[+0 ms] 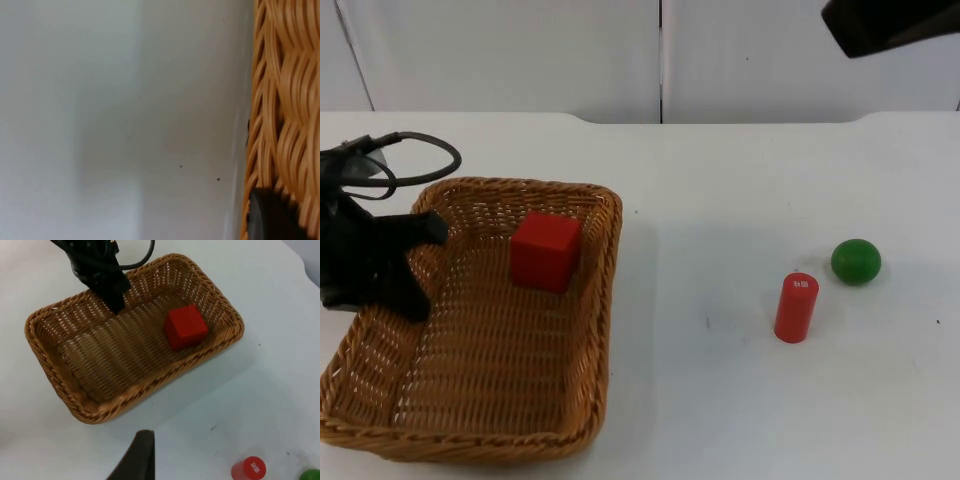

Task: Pick up the basket with the left hand and place the object to the left of the red cylinder into the basket with the right hand.

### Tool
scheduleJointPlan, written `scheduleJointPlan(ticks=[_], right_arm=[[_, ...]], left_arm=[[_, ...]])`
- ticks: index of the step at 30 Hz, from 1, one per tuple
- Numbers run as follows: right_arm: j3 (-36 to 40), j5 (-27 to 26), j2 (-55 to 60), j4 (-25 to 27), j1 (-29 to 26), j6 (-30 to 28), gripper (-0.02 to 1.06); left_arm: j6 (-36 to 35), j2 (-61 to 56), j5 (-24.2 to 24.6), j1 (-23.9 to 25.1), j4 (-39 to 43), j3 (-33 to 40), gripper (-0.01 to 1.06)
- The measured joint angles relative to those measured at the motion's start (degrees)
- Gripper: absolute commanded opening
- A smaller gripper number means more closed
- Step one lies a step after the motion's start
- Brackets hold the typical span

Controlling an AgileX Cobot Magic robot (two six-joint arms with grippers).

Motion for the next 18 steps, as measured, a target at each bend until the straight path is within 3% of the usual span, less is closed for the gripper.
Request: scheduleJointPlan(ticks=[7, 10, 11, 13, 14, 15, 16, 18], right_arm=[[0.0, -0.1, 0.0, -0.1, 0.0, 0.0, 0.92], [0.0, -0.1, 0.0, -0.1, 0.0, 0.0, 0.92], [0.0, -0.1, 0.0, -0.1, 0.0, 0.0, 0.92], [0.0, -0.1, 0.0, -0.1, 0.0, 0.0, 0.92], [0.0, -0.1, 0.0, -0.1, 0.0, 0.0, 0.92], [0.0, -0.1, 0.0, -0.1, 0.0, 0.0, 0.92], [0.0, -0.1, 0.0, -0.1, 0.0, 0.0, 0.92], [0.0, -0.1, 0.0, -0.1, 0.0, 0.0, 0.92]], left_arm=[[0.0, 0.0, -0.2, 0.0, 0.0, 0.0, 0.04], [0.0, 0.0, -0.2, 0.0, 0.0, 0.0, 0.25], [0.0, 0.0, -0.2, 0.0, 0.0, 0.0, 0.25], [0.0, 0.0, -0.2, 0.0, -0.4, 0.0, 0.39], [0.0, 0.0, -0.2, 0.0, -0.4, 0.0, 0.56], [0.0, 0.0, -0.2, 0.0, -0.4, 0.0, 0.66], [0.0, 0.0, -0.2, 0.0, -0.4, 0.0, 0.66], [0.0, 0.0, 0.1, 0.0, -0.2, 0.0, 0.82]])
